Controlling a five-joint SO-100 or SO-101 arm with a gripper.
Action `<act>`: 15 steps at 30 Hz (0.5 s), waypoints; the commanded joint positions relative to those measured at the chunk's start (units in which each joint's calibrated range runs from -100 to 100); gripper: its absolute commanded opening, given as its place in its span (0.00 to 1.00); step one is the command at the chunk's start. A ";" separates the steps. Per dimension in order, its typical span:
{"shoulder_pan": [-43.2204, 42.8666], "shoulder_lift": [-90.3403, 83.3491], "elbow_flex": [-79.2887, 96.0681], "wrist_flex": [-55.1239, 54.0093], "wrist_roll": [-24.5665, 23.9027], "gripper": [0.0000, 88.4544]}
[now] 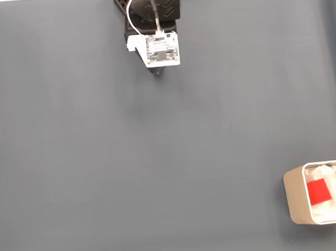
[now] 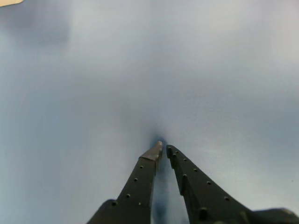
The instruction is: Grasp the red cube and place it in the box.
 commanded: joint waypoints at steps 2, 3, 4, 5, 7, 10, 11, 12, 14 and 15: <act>-0.07 -0.69 0.45 2.90 0.39 0.00; -0.07 -0.69 0.45 3.07 0.29 0.00; -0.07 -0.69 0.45 3.31 0.15 0.00; 0.00 -0.69 0.45 3.80 0.15 0.00; 0.42 -0.69 0.45 4.46 -0.24 0.00; 0.85 -0.69 0.45 4.38 -0.39 0.00; 0.99 -0.69 0.45 4.38 -0.29 0.00; 1.21 -0.69 0.45 4.46 0.49 0.00; 1.35 -0.69 0.45 4.54 0.73 0.00; 1.35 -0.69 0.45 4.54 0.73 0.00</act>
